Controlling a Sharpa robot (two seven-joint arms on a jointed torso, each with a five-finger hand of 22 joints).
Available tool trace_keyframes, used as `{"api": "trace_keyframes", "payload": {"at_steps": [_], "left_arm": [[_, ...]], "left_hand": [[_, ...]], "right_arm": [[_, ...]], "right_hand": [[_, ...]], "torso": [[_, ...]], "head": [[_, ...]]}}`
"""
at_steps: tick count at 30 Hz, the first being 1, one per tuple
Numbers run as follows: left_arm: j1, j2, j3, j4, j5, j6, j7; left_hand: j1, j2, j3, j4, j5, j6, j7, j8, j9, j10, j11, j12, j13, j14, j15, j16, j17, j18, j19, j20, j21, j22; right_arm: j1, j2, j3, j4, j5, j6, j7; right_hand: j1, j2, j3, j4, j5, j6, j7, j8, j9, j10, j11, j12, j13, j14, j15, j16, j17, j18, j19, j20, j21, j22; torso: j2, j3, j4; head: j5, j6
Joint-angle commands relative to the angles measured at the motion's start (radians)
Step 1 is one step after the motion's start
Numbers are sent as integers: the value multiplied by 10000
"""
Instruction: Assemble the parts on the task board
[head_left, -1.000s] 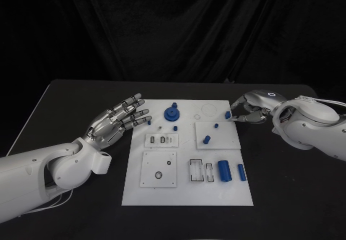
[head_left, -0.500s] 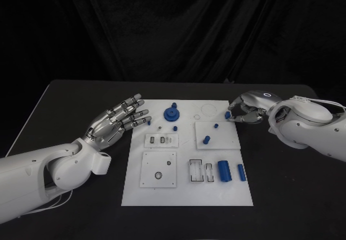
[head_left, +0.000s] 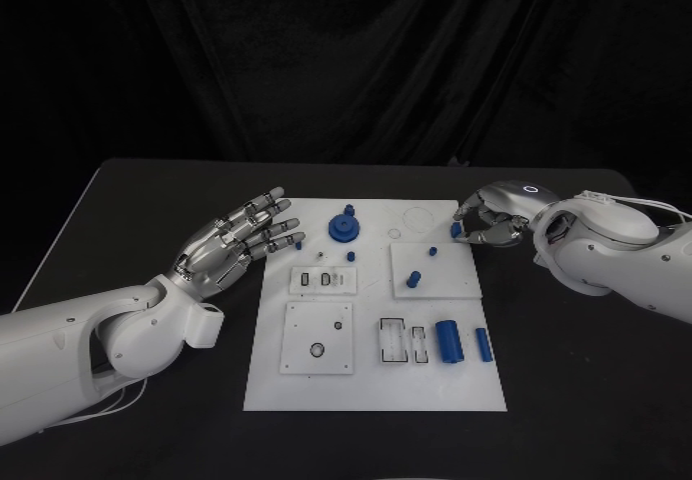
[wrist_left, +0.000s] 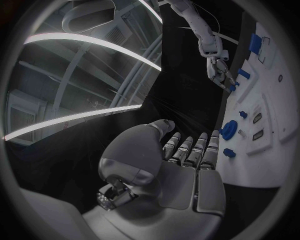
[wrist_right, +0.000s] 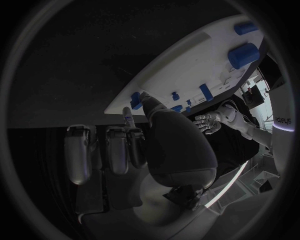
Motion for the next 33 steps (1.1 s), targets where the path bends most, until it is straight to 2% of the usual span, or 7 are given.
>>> {"api": "trace_keyframes", "payload": {"at_steps": [1, 7, 16, 25, 30, 33], "left_arm": [[-22, 23, 6, 8, 5, 186, 1018], [-28, 23, 6, 14, 5, 199, 1018], [-33, 26, 6, 3, 5, 213, 986], [-38, 34, 6, -13, 5, 225, 938], [-40, 26, 6, -14, 5, 220, 906], [-42, 24, 6, -14, 5, 222, 890]], "left_hand": [[-110, 10, 45, -12, -13, -35, 58, 5, -6, 19, 75, 36, 17, 9, 81, 49, 15, -123, -38, -7, -59, -16], [-117, 12, 61, -10, -14, -45, 59, 3, -8, 18, 82, 36, 17, 6, 84, 49, 14, -125, -43, -7, -63, -18], [-123, 13, 74, -8, -15, -57, 61, 0, -10, 15, 87, 35, 16, 6, 86, 51, 14, -127, -46, -6, -65, -19], [-129, 13, 83, -6, -17, -65, 62, -2, -11, 8, 92, 33, 14, -2, 87, 45, 12, -129, -51, -6, -68, -20], [-129, 13, 83, -6, -17, -65, 62, -2, -11, 8, 92, 33, 14, -2, 87, 45, 12, -129, -51, -6, -68, -20], [-134, 11, 91, -5, -20, -72, 65, -4, -12, 7, 97, 32, 14, -4, 88, 45, 12, -130, -56, -6, -71, -22]], "right_arm": [[-35, 21, 4, -24, -14, 52, -49], [-54, 77, 4, -79, -14, 17, -41], [-62, 148, 5, -147, -14, 3, -48], [-67, 193, 5, -201, -14, -34, -47], [-69, 226, 6, -232, -14, -137, -38], [-69, 254, 6, -261, -14, -245, -29]], "right_hand": [[117, 26, -34, -1, 42, 77, 23, 61, -15, 1059, 54, 27, 2634, 1020, 10, -24, 2555, 65, 564, 23, -41, 2046], [203, 51, -37, 6, 105, 330, 37, 156, 25, 1059, 74, 27, 2634, 1019, 29, -28, 2549, 68, 560, 46, -54, 2043], [237, 73, -45, 29, 128, 565, 34, 249, 85, 1059, 86, 27, 2634, 1018, 39, -32, 2543, 69, 559, 57, -62, 2042], [355, 152, -32, 26, 328, 1348, -79, 603, 378, 1059, 85, 27, 2634, 1015, 41, -41, 2529, 74, 553, 63, -82, 2037], [380, 184, -16, 25, 423, 1383, -89, 612, 417, 1059, 69, 27, 2634, 1013, 32, -44, 2524, 74, 553, 59, -84, 2038], [401, 236, 11, 38, 682, 1401, -109, 600, 485, 1059, 40, 27, 2634, 1015, 6, -40, 2531, 76, 552, 38, -90, 2038]], "torso": [[-3, 0, 10], [7, 10, 7], [6, 2, 7], [2, 2, 8], [6, 4, 6], [6, 1, 6]], "head": [[-19, -12], [-11, -38], [-7, -61], [-2, -102], [-2, -100], [1, -100]]}}
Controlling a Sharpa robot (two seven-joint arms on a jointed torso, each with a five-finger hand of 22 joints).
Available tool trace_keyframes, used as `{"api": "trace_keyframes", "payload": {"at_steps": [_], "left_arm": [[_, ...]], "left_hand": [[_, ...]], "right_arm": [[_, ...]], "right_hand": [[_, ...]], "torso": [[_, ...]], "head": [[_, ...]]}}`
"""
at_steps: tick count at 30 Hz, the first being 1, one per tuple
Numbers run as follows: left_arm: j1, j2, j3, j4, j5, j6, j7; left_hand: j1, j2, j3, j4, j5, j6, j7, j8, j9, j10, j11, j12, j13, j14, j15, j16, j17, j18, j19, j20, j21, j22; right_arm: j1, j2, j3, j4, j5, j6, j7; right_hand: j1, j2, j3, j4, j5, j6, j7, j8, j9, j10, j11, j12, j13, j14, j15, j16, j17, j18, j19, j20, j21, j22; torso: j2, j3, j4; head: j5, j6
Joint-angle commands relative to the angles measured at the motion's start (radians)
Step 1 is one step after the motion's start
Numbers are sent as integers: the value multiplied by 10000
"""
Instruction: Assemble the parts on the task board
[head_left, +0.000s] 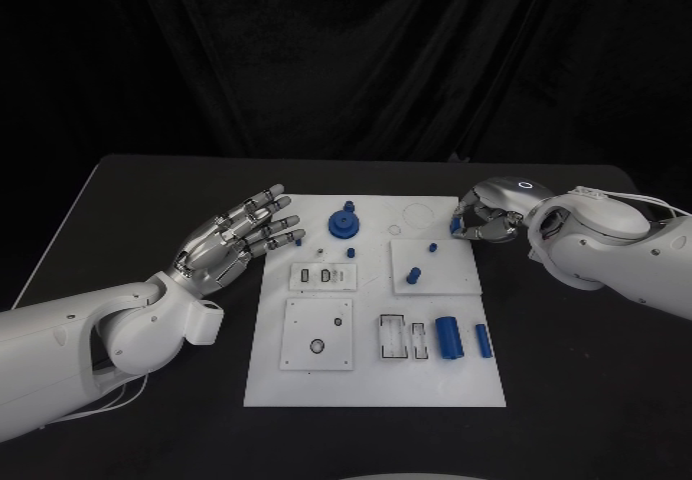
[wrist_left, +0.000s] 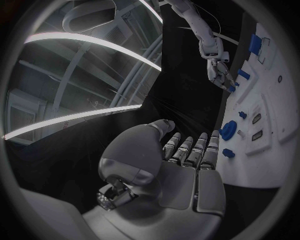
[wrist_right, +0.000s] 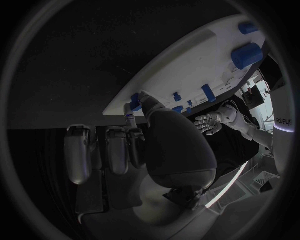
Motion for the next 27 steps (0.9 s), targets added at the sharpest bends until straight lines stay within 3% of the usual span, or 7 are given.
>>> {"api": "trace_keyframes", "payload": {"at_steps": [1, 11, 17, 27], "left_arm": [[-18, 5, 6, 12, 4, 156, 885], [-22, -17, 6, 8, 5, 152, 856], [-24, -38, 6, 19, 5, 129, 830], [-24, -40, 6, 36, 6, 110, 808]], "left_hand": [[-95, -28, 64, 23, -20, -36, 30, -4, -12, 6, 97, 32, 7, -4, 88, 45, 13, -130, -56, -6, -32, -14], [-95, -28, 64, 23, -20, -36, 30, -4, -12, 6, 97, 32, 7, -4, 88, 45, 13, -130, -56, -6, -32, -14], [-106, -32, 82, 25, -25, -32, 37, -4, -11, 8, 107, 32, 10, -5, 91, 49, 13, -133, -62, -6, -37, -16], [-106, -32, 82, 25, -25, -32, 37, -4, -11, 8, 107, 32, 10, -5, 91, 49, 13, -133, -62, -6, -37, -16]], "right_arm": [[-28, 22, 5, -32, -18, -267, -26], [-24, -29, 8, 106, -18, -689, -5], [3, -206, 14, 579, -18, -1009, 6], [92, -236, 20, 1666, -18, -1030, 47]], "right_hand": [[103, 27, 13, 44, 164, 87, -37, 20, 45, 1033, 12, 27, 2635, 1015, 3, -42, 2527, 73, 557, 35, -49, 2045], [112, 81, 104, 67, 989, 167, -82, -1, 240, 1033, -36, 27, 2635, 1013, -42, -49, 2516, 74, 560, -13, -59, 2052], [148, 29, 182, 22, 1471, 194, -83, -26, 341, 1033, -31, 27, 2635, 1011, -42, -55, 2508, 72, 565, -20, -61, 2060], [150, 3, 202, 9, 1578, 184, -80, -43, 364, 1033, -20, 27, 2635, 1010, -39, -57, 2505, 76, 558, -20, -72, 2052]], "torso": [[-1, -3, -5], [-1, -1, 0], [-2, -1, -8], [1, -1, -1]], "head": [[11, -4], [32, -33], [101, -63], [75, -54]]}}
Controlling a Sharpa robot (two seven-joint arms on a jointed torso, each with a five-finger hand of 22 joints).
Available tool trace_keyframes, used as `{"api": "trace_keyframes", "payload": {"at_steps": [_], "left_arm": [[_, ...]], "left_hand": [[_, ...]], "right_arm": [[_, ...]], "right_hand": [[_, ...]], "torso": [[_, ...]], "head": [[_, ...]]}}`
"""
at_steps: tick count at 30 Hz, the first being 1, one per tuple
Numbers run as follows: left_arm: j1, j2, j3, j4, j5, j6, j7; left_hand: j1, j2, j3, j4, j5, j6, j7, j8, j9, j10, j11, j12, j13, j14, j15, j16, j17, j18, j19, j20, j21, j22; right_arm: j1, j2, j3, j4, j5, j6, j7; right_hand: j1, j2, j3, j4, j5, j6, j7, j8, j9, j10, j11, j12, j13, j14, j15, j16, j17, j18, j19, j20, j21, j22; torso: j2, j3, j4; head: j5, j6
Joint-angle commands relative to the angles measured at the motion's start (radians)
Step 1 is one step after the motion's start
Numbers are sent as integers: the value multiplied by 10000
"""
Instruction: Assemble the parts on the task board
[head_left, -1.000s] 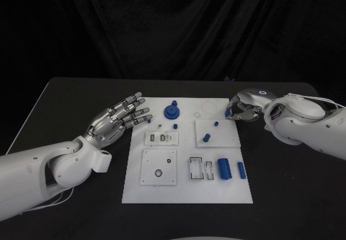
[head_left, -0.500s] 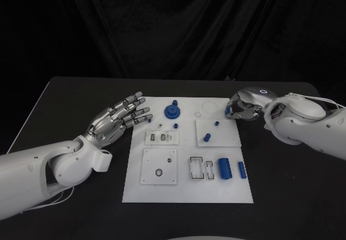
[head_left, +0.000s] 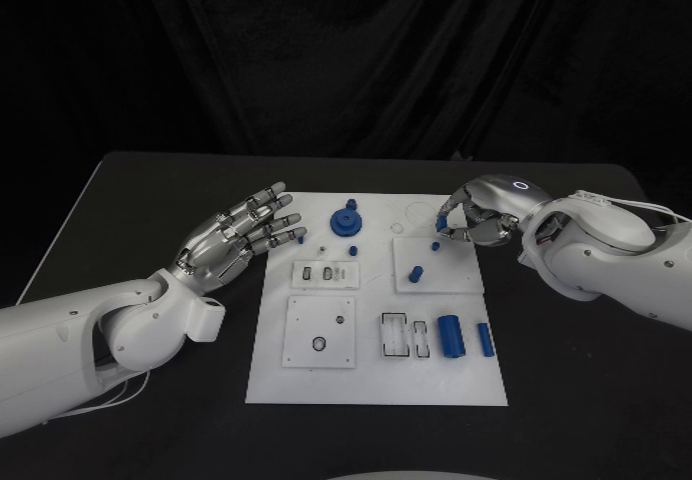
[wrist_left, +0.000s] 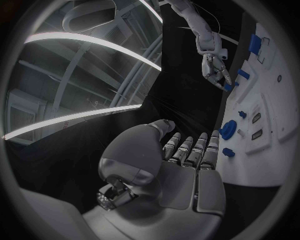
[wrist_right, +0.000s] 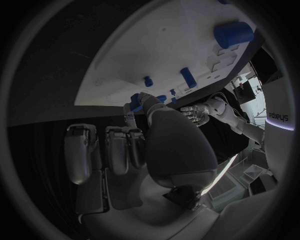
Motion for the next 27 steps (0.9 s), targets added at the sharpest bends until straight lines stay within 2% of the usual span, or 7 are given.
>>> {"api": "trace_keyframes", "payload": {"at_steps": [1, 5, 9, 16, 19, 25, 27], "left_arm": [[-16, 7, 6, 24, 5, 103, 806], [-16, 17, 6, 17, 5, 102, 794], [-17, 19, 6, 20, 5, 108, 778], [-17, -32, 6, 33, 5, 112, 746], [-17, -43, 6, 45, 5, 116, 742], [-17, -43, 6, 52, 5, 121, 724], [-17, -38, 6, 48, 5, 123, 719]], "left_hand": [[-107, -31, 53, -5, -25, -32, 37, -4, -12, -29, 71, 32, 12, -5, 91, 49, 13, -134, -62, -6, -37, -9], [-107, -31, 53, -5, -25, -32, 37, -4, -12, -29, 71, 32, 12, -5, 91, 49, 13, -134, -62, -6, -37, -9], [-115, -36, 67, -6, -25, -25, 41, -3, -10, -21, 76, 34, 16, -2, 93, 55, 14, -136, -59, -6, -35, -9], [-115, -36, 67, -6, -25, -25, 41, -3, -10, -21, 76, 34, 16, -2, 93, 55, 14, -136, -59, -6, -35, -9], [-115, -36, 67, -6, -25, -25, 41, -3, -10, -21, 76, 34, 16, -2, 93, 55, 14, -136, -59, -6, -35, -9], [-121, -40, 78, -6, -24, -10, 44, 0, -8, -12, 79, 36, 20, 9, 93, 68, 16, -136, -56, -7, -33, -8], [-121, -40, 78, -6, -24, -10, 44, 0, -8, -12, 79, 36, 20, 9, 93, 68, 16, -136, -56, -7, -33, -8]], "right_arm": [[19, 55, 6, 374, -22, -211, 18], [19, 277, 6, 727, -103, 13, -84], [8, 636, 6, 843, -162, 231, -141], [-82, 1463, 5, 680, -428, 461, -195], [-140, 1729, 5, 583, -481, 545, -201], [-357, 2315, 7, 369, -571, 670, -205], [-406, 2427, 8, 328, -599, 690, -207]], "right_hand": [[58, 0, 62, 10, 36, 66, -28, 9, 21, 1037, -16, 28, 2628, 1010, -39, -57, 2505, 75, 558, -20, -44, 2044], [59, -15, 72, 1, 76, 51, -20, -6, 29, 1037, 5, 28, 2628, 1000, -30, -84, 2463, 76, 556, -17, -48, 2042], [95, -9, 121, -40, 165, 60, -3, -15, 54, 1037, 42, 28, 2628, 995, -2, -95, 2444, 84, 541, -1, -71, 2023], [117, -15, 150, -72, 221, 64, 11, -23, 70, 1037, 58, 28, 2628, 987, 13, -118, 2409, 92, 525, 11, -94, 2003], [117, -23, 152, -78, 226, 54, 16, -31, 71, 1037, 60, 28, 2628, 985, 16, -123, 2401, 99, 510, 14, -114, 1985], [110, -28, 153, -80, 218, 56, 26, -33, 76, 1037, 77, 28, 2628, 976, 23, -145, 2366, 108, 492, 17, -136, 1965], [109, -29, 153, -81, 217, 57, 28, -33, 77, 1037, 79, 28, 2628, 974, 24, -152, 2356, 110, 487, 18, -143, 1958]], "torso": [[3, 1, 12], [-5, -5, 9], [-9, -11, 1], [-3, 0, 7], [-3, -1, 1], [1, 3, -32], [4, -3, 2]], "head": [[-9, -20], [-13, -69], [-40, -84], [-103, -179], [-92, -195], [31, -242], [8, -255]]}}
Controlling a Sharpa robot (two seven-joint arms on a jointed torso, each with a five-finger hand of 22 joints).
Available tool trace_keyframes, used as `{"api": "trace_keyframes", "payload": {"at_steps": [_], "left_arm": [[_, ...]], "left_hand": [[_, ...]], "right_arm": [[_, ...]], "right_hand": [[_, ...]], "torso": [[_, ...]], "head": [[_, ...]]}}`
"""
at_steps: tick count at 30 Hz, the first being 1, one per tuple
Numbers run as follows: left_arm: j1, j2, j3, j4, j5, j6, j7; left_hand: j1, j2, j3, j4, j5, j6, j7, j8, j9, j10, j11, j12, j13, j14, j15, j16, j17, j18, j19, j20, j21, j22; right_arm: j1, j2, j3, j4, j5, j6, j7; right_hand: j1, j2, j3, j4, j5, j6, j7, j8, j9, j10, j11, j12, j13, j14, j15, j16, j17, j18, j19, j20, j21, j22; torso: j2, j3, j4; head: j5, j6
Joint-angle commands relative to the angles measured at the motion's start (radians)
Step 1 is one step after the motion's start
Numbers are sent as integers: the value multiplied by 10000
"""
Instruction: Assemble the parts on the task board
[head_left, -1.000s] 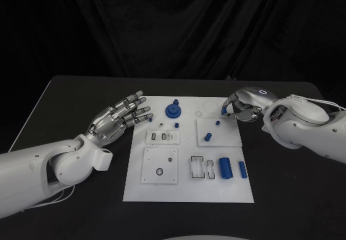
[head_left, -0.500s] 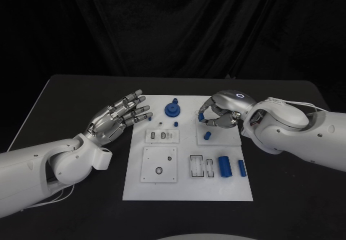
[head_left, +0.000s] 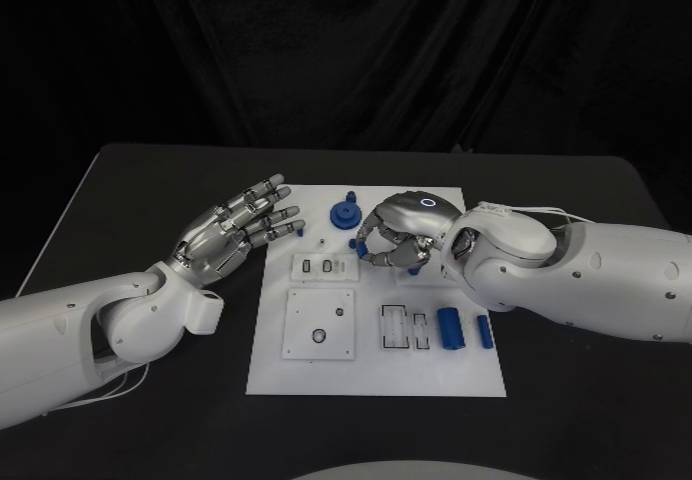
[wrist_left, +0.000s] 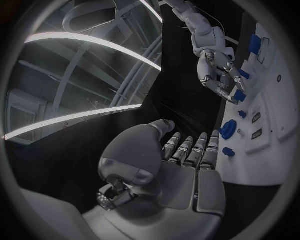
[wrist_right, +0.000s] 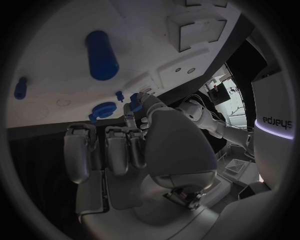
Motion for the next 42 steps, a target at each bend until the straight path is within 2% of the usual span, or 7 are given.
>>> {"api": "trace_keyframes", "payload": {"at_steps": [1, 7, 17, 29, 42], "left_arm": [[-12, 12, 6, 19, 3, 123, 714], [-12, 32, 6, 8, 3, 131, 701], [-12, 46, 6, 6, 4, 136, 670], [-12, 69, 6, -21, 4, 158, 633], [-12, 84, 6, -63, 4, 174, 595]], "left_hand": [[-81, 0, 80, -6, -24, -10, 44, 0, -8, -11, 79, 36, 9, 8, 93, 69, 17, -136, -56, -7, -33, -10], [-81, 0, 80, -6, -24, -10, 44, 0, -8, -11, 79, 36, 9, 8, 93, 69, 17, -136, -56, -7, -33, -10], [-81, 0, 80, -6, -24, -10, 44, 0, -8, -11, 79, 36, 9, 8, 93, 69, 17, -136, -56, -7, -33, -10], [-94, -6, 105, -6, -22, -16, 46, 1, -8, -6, 83, 38, 12, 9, 94, 73, 17, -137, -60, -7, -37, -12], [-101, -7, 118, -5, -21, -25, 47, -1, -9, -6, 84, 38, 12, 5, 94, 71, 16, -138, -63, -7, -39, -13]], "right_arm": [[-89, 150, 7, -72, -243, 224, -176], [-151, 376, 8, -170, -276, 313, -235], [-170, 526, 10, -309, -485, 421, -342], [-184, 597, 9, -311, -1003, 436, -569], [-313, 741, 8, -397, -1325, 549, -695]], "right_hand": [[78, 12, 59, 16, 21, 52, 34, 7, 18, 1040, 81, 27, 2631, 974, 24, -65, 2356, 111, 487, 18, -51, 1961], [45, -9, 60, 11, -27, 38, 65, -13, 30, 1040, 118, 27, 2631, 968, 53, -82, 2330, 120, 468, 38, -79, 1938], [34, -14, 63, 8, -45, 21, 76, -28, 32, 1040, 130, 27, 2631, 967, 64, -83, 2327, 119, 470, 47, -79, 1938], [1, -26, 73, -6, -190, -19, 96, -70, 45, 1040, 150, 27, 2631, 957, 90, -110, 2286, 124, 463, 76, -93, 1929], [-26, -41, 95, -41, -356, -125, 126, -157, 51, 1040, 170, 27, 2631, 953, 109, -123, 2266, 132, 450, 103, -119, 1912]], "torso": [[8, -2, 26], [11, -7, 52], [3, 2, 10], [4, 1, 19], [0, -2, 23]], "head": [[-7, -31], [-31, -70], [-5, -127], [-10, -167], [-7, -192]]}}
